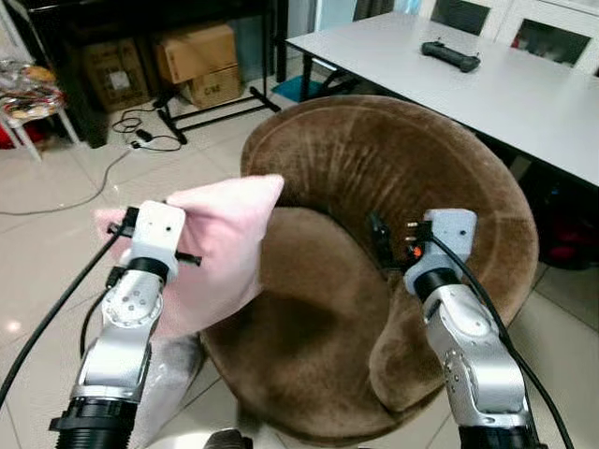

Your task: Move the pillow to the sofa from floor

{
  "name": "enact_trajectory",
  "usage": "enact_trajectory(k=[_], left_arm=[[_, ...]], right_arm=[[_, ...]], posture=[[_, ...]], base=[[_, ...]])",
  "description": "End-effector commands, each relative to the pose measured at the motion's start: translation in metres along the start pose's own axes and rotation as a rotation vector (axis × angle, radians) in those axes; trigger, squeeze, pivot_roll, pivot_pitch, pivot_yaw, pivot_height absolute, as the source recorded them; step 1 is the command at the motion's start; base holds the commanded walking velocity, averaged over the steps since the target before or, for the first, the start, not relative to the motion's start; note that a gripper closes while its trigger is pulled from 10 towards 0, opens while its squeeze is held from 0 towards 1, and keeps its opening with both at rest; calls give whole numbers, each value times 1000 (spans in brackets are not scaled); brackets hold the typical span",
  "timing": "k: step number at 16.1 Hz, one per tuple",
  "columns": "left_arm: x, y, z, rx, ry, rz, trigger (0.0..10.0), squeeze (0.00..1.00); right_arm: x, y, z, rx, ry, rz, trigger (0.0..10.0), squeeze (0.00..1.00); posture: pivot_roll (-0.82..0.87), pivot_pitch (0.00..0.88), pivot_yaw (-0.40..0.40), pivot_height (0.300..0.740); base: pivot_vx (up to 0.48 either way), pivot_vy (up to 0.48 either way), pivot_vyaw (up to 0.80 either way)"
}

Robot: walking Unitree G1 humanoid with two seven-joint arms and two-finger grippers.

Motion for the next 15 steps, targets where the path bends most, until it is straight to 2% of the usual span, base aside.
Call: enact_trajectory(k=[1, 4, 9, 15], left_arm=[[-5, 1, 19, 59, 20, 30, 10000, 0], [-8, -2, 22, 58, 31, 48, 10000, 0], [-11, -6, 24, 58, 34, 55, 10000, 0], [-17, -6, 33, 99, -37, 75, 10000, 0]], right_arm=[[-5, 2, 10, 9, -16, 48, 10000, 0], [-9, 2, 14, 11, -19, 77, 10000, 0], [-5, 0, 11, -12, -11, 63, 10000, 0], [-1, 0, 9, -20, 0, 40, 10000, 0]], posture=[[16, 0, -11, 740], [21, 0, -15, 740], [17, 0, -14, 740], [13, 0, -14, 740]], base=[[0, -424, 0], [0, -426, 0], [0, -415, 0], [55, 0, 0]])
Point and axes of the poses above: a point about 5 cm out from each wrist's last joint towards the gripper, its own y axis pointing out of the wrist towards the gripper, its own z axis along the axis of the wrist's last joint, x = y × z, the point moved 4 cm from there along y, pointing out of the wrist towards the gripper, and after that the axes turned 8 degrees about y, right-handed, at the moved point
